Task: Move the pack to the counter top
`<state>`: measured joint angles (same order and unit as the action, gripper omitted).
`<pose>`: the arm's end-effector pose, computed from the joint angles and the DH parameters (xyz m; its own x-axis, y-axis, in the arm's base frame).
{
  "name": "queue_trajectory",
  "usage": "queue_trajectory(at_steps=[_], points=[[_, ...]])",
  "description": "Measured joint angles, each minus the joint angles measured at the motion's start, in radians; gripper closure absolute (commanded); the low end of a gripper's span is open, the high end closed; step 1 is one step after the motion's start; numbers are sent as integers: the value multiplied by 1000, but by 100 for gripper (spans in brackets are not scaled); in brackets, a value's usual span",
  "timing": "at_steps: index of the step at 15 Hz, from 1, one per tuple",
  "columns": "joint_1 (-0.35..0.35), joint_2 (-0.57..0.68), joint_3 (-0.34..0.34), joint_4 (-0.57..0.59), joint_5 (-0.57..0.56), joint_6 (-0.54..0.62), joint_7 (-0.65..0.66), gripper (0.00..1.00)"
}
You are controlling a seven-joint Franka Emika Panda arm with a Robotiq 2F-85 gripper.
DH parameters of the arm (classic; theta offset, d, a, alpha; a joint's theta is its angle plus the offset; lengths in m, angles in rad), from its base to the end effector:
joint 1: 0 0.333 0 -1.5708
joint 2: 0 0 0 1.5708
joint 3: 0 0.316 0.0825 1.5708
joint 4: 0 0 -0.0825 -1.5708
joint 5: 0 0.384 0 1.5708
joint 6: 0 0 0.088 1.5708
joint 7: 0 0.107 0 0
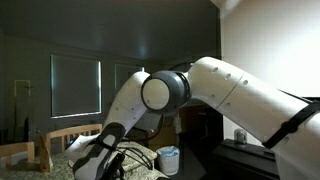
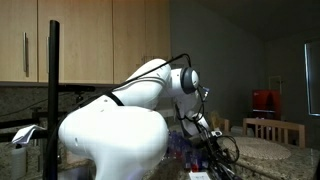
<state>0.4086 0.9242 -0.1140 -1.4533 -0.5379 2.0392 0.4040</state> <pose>0.6582 0.1814 0.1183 0.9632 0.1889 -0.1912 0.2646 -0.7910 0.5517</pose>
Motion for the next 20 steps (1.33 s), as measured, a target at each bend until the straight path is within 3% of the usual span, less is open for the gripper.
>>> queue_trajectory(at_steps=[4,14,20], points=[[-1,0,-21,10,0,0,0,87],[-106,-23,64,9,66,11,-219,88],[-128,-102,74,-61,71,23,-248,88]])
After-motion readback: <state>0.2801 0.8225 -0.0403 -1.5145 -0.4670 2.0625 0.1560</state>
